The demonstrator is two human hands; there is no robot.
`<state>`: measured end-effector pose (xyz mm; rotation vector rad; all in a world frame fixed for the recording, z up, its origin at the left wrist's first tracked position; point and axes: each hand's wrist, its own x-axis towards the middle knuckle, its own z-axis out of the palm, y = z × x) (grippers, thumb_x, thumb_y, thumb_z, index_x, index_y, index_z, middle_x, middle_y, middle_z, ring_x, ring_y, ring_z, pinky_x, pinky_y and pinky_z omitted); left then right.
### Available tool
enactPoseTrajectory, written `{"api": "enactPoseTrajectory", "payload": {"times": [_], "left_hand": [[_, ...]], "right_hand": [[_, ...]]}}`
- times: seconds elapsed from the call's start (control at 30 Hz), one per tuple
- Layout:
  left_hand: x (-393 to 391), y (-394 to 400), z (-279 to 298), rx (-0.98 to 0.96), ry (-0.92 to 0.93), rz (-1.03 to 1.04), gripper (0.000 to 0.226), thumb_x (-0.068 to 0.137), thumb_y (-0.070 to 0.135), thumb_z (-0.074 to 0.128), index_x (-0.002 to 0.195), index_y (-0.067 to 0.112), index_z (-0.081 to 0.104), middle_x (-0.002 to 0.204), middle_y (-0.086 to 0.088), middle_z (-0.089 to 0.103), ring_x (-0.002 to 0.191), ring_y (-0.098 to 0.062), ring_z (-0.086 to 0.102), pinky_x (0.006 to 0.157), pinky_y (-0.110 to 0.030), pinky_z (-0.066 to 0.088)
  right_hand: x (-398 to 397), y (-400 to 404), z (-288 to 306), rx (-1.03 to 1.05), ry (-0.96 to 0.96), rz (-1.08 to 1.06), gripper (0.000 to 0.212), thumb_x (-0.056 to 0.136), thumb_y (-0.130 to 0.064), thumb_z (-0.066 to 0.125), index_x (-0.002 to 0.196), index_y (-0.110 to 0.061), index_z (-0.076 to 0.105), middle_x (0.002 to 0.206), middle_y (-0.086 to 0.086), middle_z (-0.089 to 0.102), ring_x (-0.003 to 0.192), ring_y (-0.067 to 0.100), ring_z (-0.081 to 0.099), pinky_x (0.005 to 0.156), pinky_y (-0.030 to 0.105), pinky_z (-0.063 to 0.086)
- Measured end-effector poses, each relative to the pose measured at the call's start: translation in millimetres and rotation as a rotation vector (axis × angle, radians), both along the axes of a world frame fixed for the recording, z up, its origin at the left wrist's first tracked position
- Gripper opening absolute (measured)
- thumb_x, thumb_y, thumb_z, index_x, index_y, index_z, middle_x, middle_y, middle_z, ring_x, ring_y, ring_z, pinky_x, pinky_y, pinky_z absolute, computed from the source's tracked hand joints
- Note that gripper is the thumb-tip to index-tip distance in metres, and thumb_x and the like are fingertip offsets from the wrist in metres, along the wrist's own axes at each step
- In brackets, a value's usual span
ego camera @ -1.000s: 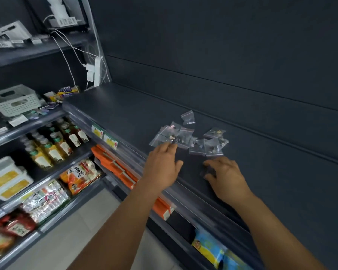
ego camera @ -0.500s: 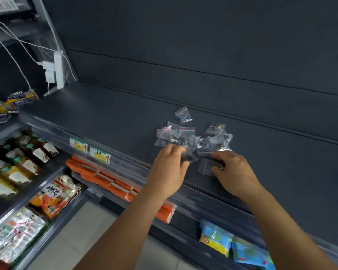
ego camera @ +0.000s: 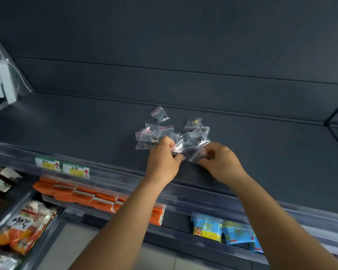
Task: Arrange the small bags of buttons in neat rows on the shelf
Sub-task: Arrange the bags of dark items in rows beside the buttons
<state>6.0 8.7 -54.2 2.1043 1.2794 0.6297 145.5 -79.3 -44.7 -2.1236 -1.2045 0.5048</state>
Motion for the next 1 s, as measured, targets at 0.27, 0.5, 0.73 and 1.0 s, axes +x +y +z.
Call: {"api": "enactPoseTrajectory", "payload": {"times": [0.27,0.5,0.73,1.0], "left_hand": [[50.1,-48.1,34.0,-0.169,-0.342,-0.152,0.014,0.075,0.017,0.070,0.083,0.023,0.060,0.072,0.008,0.064,0.060,-0.006,0.057,0.054,-0.018,0.044],[127.6,-135.1,43.6,-0.323,-0.379,-0.355,0.013,0.080,0.009,0.066,0.084,0.021,0.062,0.081,0.003,0.071,0.078,-0.022,0.067,0.079,-0.042,0.055],[222.3,-254.6,47.4,-0.438,-0.423,-0.470,0.021,0.088,0.004,0.059,0.085,0.025,0.062,0.084,0.005,0.071,0.077,-0.018,0.067,0.078,-0.037,0.057],[317.0,-386.8,54.0,-0.509,-0.449,-0.597,0.011,0.091,0.008,0.056,0.093,0.018,0.060,0.083,-0.002,0.068,0.065,-0.010,0.063,0.068,-0.033,0.057]], "right_hand": [[30.8,-58.6,28.0,0.288,0.373,-0.249,0.015,0.079,-0.018,0.064,0.078,-0.031,0.070,0.057,-0.011,0.060,0.045,0.001,0.047,0.041,0.015,0.038],[92.7,-145.2,46.0,0.390,0.384,-0.391,0.012,0.085,-0.019,0.059,0.078,-0.021,0.069,0.057,-0.010,0.059,0.050,0.004,0.049,0.049,0.016,0.042],[167.6,-272.2,49.2,0.388,0.448,-0.453,0.027,0.090,-0.018,0.050,0.070,-0.017,0.069,0.062,0.001,0.061,0.063,0.017,0.054,0.069,0.040,0.050],[247.2,-415.4,49.1,0.550,0.446,-0.701,0.030,0.085,-0.009,0.060,0.068,-0.030,0.073,0.064,-0.005,0.069,0.061,0.008,0.059,0.065,0.027,0.052]]}}
